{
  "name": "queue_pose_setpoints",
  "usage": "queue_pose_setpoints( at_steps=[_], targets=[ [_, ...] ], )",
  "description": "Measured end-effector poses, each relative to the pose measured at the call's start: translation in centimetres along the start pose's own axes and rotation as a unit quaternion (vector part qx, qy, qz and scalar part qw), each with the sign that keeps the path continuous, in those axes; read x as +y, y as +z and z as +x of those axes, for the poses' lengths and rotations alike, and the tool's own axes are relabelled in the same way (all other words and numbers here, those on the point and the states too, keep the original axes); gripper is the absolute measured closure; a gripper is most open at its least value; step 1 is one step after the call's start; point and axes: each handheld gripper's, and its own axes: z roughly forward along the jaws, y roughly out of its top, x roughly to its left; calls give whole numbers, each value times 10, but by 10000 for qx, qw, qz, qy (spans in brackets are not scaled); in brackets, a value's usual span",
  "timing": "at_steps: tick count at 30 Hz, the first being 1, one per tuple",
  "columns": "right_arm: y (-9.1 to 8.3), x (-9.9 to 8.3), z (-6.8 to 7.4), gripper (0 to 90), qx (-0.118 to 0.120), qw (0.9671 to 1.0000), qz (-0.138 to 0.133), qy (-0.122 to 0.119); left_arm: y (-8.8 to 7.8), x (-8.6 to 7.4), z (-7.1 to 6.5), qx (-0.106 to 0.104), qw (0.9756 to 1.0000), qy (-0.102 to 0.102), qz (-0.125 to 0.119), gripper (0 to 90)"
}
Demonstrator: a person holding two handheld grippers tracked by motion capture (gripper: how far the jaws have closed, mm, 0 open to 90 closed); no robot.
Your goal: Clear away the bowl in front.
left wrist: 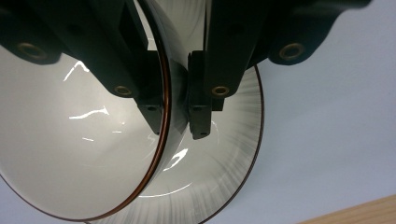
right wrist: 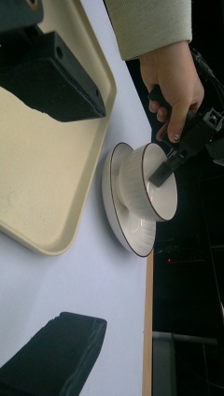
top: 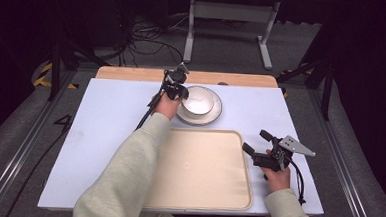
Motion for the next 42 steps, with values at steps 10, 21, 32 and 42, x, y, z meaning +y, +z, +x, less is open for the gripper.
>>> queue_pose_setpoints(
  at_steps=[10, 21, 32, 42],
  targets=[
    [0, 0, 0, 20, 6, 10000, 1, 6, -10, 0, 1, -2, 9999, 142, 36, 821],
    [1, 0, 0, 22, 11, 10000, 30, -8, -33, -1, -1, -145, 9993, 347, 46, 820],
    [1, 0, 0, 23, 28, 10000, 54, -5, -55, -5, 1, -268, 9985, 485, 13, 820],
    [1, 0, 0, 23, 26, 10000, 46, 0, -71, -10, -3, -397, 9962, 776, 53, 820]
  ],
)
